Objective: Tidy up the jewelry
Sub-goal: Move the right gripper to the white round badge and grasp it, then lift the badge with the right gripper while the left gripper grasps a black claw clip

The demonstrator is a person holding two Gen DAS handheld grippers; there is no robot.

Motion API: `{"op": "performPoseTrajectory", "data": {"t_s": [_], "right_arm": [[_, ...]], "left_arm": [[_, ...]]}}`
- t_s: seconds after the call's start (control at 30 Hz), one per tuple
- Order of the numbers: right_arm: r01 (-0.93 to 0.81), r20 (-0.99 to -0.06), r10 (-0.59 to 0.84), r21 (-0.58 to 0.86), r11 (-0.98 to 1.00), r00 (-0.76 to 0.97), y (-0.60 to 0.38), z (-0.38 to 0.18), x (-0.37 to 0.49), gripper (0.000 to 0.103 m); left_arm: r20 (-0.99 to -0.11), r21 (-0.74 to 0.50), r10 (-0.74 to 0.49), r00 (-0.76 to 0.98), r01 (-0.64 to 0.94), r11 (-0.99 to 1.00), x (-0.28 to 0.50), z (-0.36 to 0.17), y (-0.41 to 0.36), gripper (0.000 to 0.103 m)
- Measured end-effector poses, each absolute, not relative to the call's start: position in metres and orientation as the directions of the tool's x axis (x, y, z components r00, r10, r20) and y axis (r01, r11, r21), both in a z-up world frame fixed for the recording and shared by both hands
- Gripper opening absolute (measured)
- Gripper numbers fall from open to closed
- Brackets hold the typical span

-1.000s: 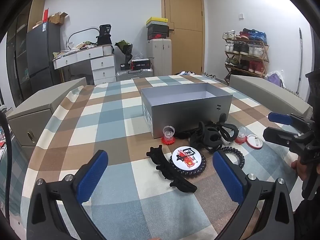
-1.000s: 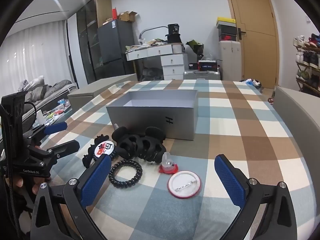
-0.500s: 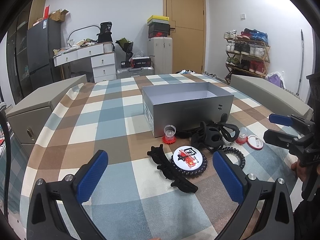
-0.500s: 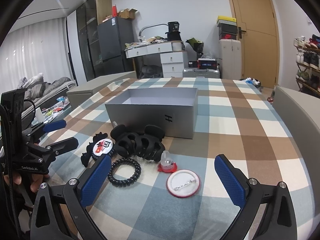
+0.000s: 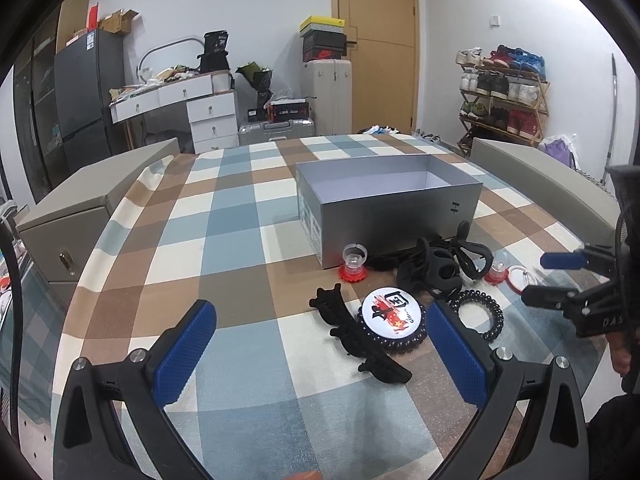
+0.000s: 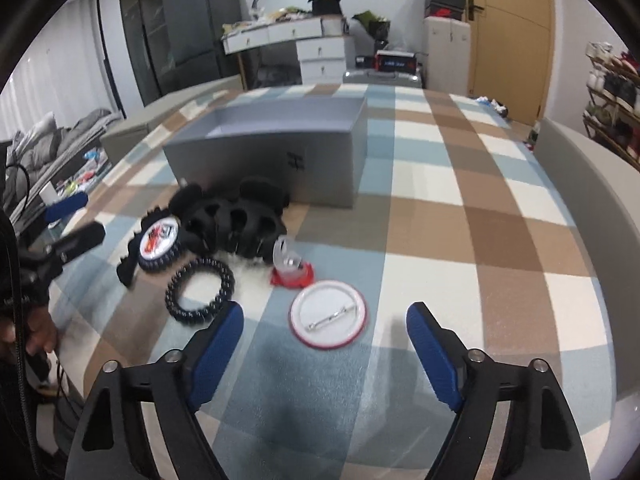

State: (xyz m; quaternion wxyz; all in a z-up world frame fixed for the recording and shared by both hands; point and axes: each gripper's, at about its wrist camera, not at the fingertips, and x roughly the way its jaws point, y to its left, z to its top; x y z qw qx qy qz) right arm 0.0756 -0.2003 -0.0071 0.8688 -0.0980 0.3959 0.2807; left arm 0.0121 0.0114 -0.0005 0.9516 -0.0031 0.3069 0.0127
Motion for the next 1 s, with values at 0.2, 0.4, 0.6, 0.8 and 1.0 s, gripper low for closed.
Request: {"op": "performPoseTrajectory", "data": {"t_s": [0.2, 0.4, 0.6, 0.8, 1.0], "right_arm": [[-0.574, -0.756, 0.379, 0.006, 0.819, 0.533, -0.196, -0.009, 0.074, 0.069], [-0.587, -0.756, 0.360, -0.041, 0.808, 0.547, -0.191, -0.009, 0.070, 0.053], [-0.600, -0.741, 0.365, -0.065, 0.797, 0.564, -0.188, -0.008, 0.067, 0.041], [-0.588, -0.694, 0.409, -0.027, 0.808, 0.593, -0.199, 0.002, 0.063, 0.041], [-0.615, -0.636, 0.479, 0.010, 0.789, 0.604, -0.199, 0.018, 0.054, 0.041]], "left_arm": [[-0.602, 0.000, 0.012, 0.798, -0.015, 1.000, 0.014, -0.002, 0.013, 0.102], [-0.615, 0.000, 0.011, 0.788, -0.013, 1.000, 0.015, -0.004, 0.014, 0.102], [-0.626, -0.008, 0.002, 0.780, -0.009, 1.000, 0.017, -0.007, 0.015, 0.102], [-0.664, -0.018, -0.027, 0.747, 0.021, 1.000, 0.021, -0.012, 0.011, 0.097], [-0.719, -0.011, -0.034, 0.695, 0.038, 0.999, 0.026, -0.021, 0.002, 0.086]]}}
